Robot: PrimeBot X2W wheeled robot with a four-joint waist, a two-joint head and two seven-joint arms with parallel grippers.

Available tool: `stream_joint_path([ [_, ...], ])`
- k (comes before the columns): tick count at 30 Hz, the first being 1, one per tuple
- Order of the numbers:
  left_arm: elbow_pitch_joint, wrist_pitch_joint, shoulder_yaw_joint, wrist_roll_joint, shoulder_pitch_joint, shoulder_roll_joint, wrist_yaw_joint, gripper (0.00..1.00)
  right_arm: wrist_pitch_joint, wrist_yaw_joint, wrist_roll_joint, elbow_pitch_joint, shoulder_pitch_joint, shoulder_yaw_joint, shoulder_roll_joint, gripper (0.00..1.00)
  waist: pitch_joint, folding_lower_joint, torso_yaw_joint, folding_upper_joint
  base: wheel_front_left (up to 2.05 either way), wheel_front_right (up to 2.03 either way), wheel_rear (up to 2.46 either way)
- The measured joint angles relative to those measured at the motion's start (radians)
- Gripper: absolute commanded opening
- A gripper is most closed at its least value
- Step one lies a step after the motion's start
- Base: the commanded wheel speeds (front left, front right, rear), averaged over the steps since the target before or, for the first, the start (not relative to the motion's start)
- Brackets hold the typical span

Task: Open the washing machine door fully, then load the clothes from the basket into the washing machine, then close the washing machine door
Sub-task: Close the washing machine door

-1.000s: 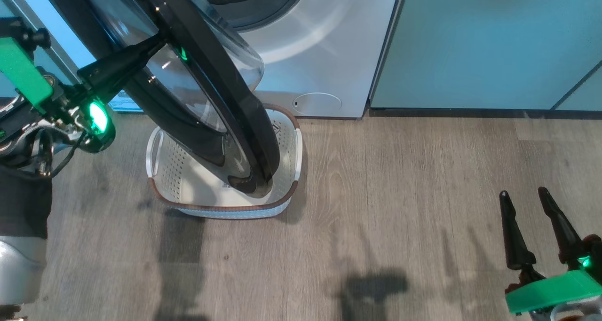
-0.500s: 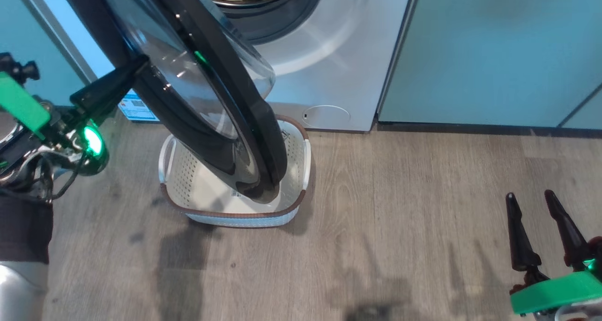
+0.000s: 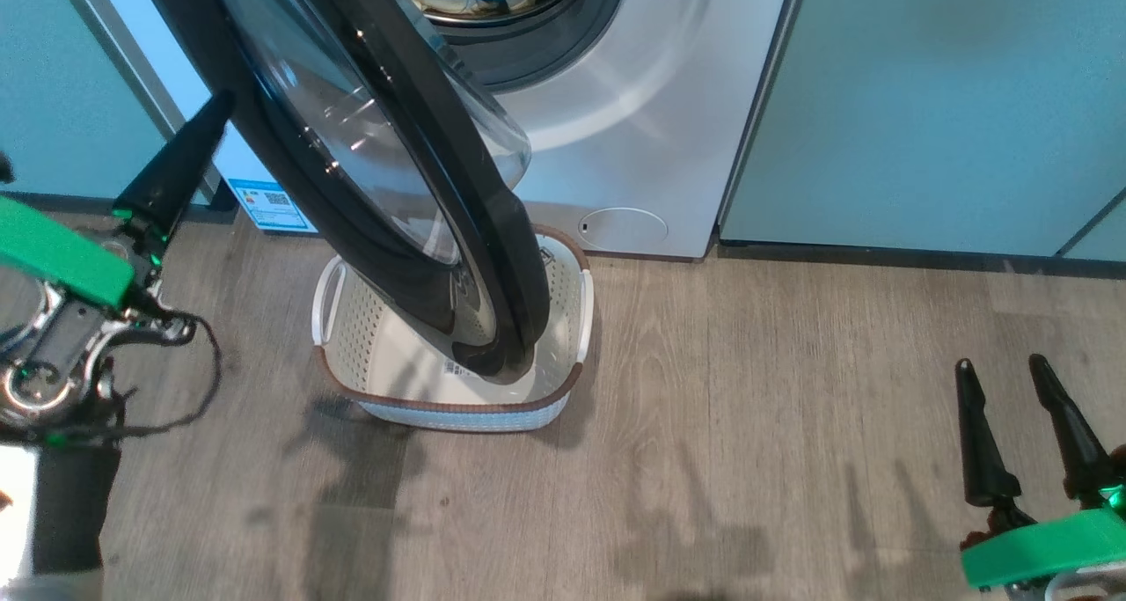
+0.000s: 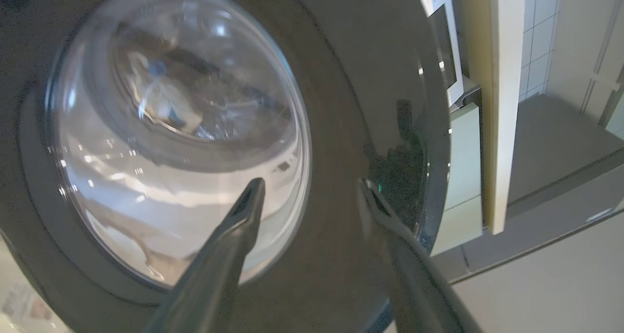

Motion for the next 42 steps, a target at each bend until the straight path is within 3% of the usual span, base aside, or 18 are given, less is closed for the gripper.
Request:
stream_joint_path([
  [6,-0.112,-0.289,-0.103,0.338,0.113,0.065,-0.002,1.00,0.000,0.000,0.000,-0.005,0.002,-0.007,0.001,1.00,-0.006,0.0000,0.008,0.0000,0.00,0.00,0.00],
  [10,-0.115,-0.463,-0.159,0.556,0.238,0.065,-0.001,1.00,-0.001,0.000,0.000,-0.006,0.019,-0.009,0.001,1.00,-0.018,0.0000,0.017,0.0000,0.00,0.00,0.00],
  [14,-0.127,-0.553,-0.202,0.723,0.331,0.045,0.073,1.00,-0.001,0.000,0.000,-0.010,0.046,-0.015,0.003,1.00,-0.029,0.0000,0.028,0.0000,0.00,0.00,0.00],
  [21,-0.144,-0.594,-0.275,0.911,0.442,0.023,0.189,1.00,0.000,0.000,-0.010,-0.030,0.064,-0.018,0.004,1.00,-0.039,0.0000,0.050,0.0000,0.00,0.00,0.00],
  [26,-0.166,-0.603,-0.302,0.962,0.492,0.012,0.229,1.00,0.002,0.000,-0.010,-0.041,0.066,-0.018,0.005,1.00,-0.047,0.0000,0.053,0.0000,0.00,0.00,0.00],
  [42,-0.175,-0.601,-0.307,0.967,0.500,0.007,0.257,1.00,0.015,0.000,-0.011,-0.053,0.089,-0.015,0.006,1.00,-0.064,0.0001,0.047,0.0000,0.00,0.00,0.00],
])
